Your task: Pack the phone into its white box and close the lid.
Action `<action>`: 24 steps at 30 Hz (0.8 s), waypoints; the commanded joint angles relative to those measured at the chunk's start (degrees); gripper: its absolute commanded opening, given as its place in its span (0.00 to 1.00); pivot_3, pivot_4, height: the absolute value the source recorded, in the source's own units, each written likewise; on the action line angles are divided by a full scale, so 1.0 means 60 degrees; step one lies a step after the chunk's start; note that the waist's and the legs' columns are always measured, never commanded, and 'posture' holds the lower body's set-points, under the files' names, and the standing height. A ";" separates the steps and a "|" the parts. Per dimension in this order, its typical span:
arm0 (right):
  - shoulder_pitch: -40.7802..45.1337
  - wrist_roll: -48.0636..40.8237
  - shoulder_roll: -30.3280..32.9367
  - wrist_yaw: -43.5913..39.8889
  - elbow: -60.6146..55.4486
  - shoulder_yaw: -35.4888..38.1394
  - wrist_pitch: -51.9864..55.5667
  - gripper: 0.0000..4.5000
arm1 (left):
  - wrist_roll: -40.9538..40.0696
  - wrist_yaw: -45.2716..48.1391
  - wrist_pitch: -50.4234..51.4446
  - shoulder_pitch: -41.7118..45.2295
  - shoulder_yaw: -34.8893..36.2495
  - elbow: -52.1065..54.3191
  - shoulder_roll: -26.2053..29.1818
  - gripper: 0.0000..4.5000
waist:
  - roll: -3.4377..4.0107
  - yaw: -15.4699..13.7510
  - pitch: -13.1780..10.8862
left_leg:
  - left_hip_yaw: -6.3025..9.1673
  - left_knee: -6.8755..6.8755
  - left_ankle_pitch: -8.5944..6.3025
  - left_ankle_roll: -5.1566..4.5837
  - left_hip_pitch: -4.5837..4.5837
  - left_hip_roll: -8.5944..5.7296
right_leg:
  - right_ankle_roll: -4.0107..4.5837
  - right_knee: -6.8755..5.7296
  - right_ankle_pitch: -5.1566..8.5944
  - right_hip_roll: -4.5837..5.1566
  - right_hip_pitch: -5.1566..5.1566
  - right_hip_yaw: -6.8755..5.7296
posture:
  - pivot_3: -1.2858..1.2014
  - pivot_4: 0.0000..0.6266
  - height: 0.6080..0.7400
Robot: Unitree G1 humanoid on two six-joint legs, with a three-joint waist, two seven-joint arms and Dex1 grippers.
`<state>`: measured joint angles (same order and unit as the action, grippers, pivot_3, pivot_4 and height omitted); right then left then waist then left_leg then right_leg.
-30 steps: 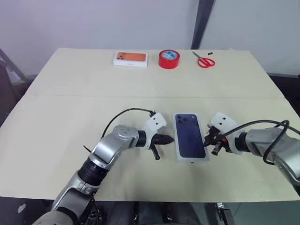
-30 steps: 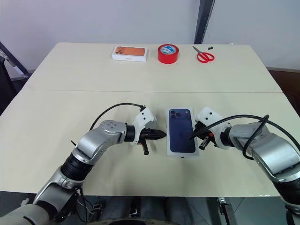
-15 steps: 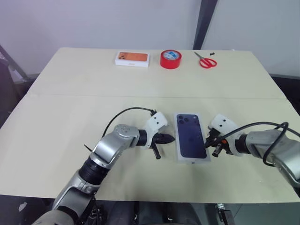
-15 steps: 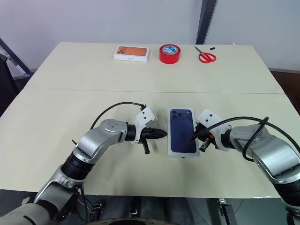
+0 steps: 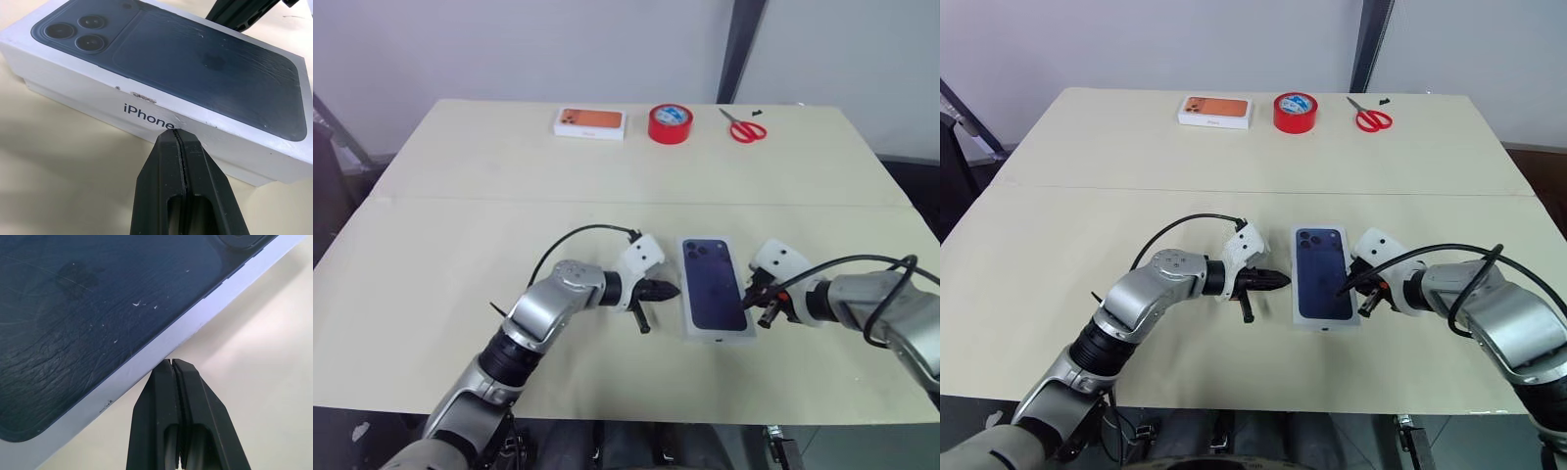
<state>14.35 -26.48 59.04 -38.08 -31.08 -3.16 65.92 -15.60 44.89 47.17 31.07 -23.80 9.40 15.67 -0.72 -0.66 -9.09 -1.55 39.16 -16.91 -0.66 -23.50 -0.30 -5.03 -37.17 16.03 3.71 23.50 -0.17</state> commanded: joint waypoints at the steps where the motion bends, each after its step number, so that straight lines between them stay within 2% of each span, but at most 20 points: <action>1: 0.0004 0.0054 0.0096 -0.0055 -0.0067 0.0325 -0.0123 0.01 | -0.0076 0.0038 -0.0131 0.0103 -0.0080 0.0229 -0.0098 0.00 | 0.0000 -0.0001 0.0000 | 0.0000 0.0000 0.0000 0.0000 0.0000 0.0000 | 0.0000 0.0000 0.0000 0.0000 0.0000 0.0000 | 0.52 0.24 0.88; 15: -0.0237 0.0181 0.0382 -0.0351 0.0035 0.0609 -0.0434 0.01 | -0.0014 0.0032 -0.0197 0.0055 0.0108 0.0066 0.0115 0.00 | 0.0000 -0.0003 0.0000 | 0.0000 0.0000 0.0000 0.0000 0.0000 -0.0001 | 0.0000 0.0000 0.0000 -0.0001 -0.0001 0.0000 | 0.52 0.24 0.88; 20: -0.0733 0.0114 0.0789 -0.1029 0.0282 0.1461 -0.1362 0.01 | -0.0271 0.0086 -0.0201 0.0159 0.0647 0.0022 0.0309 0.00 | 0.0000 -0.0002 0.0000 | 0.0000 0.0001 0.0000 0.0000 0.0001 -0.0002 | 0.0000 0.0000 0.0000 -0.0002 -0.0001 0.0000 | 0.52 0.24 0.88; 24: -0.1359 -0.0495 0.0782 -0.2019 -0.0052 0.2516 -0.2027 0.01 | -0.0618 0.0000 -0.0091 0.0505 0.1170 -0.0052 0.0011 0.00 | 0.0000 -0.0012 0.0000 | 0.0000 0.0002 0.0000 0.0000 0.0001 -0.0002 | -0.0001 0.0000 0.0000 -0.0005 -0.0004 -0.0001 | 0.52 0.24 0.88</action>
<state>6.68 -27.40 63.16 -47.58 -29.04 8.44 55.79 -17.54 44.93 46.95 32.17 -18.69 7.96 16.69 -0.73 -0.73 -9.09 -1.55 39.17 -16.91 -0.66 -23.49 -0.32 -5.04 -37.17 16.02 3.68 23.46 -0.18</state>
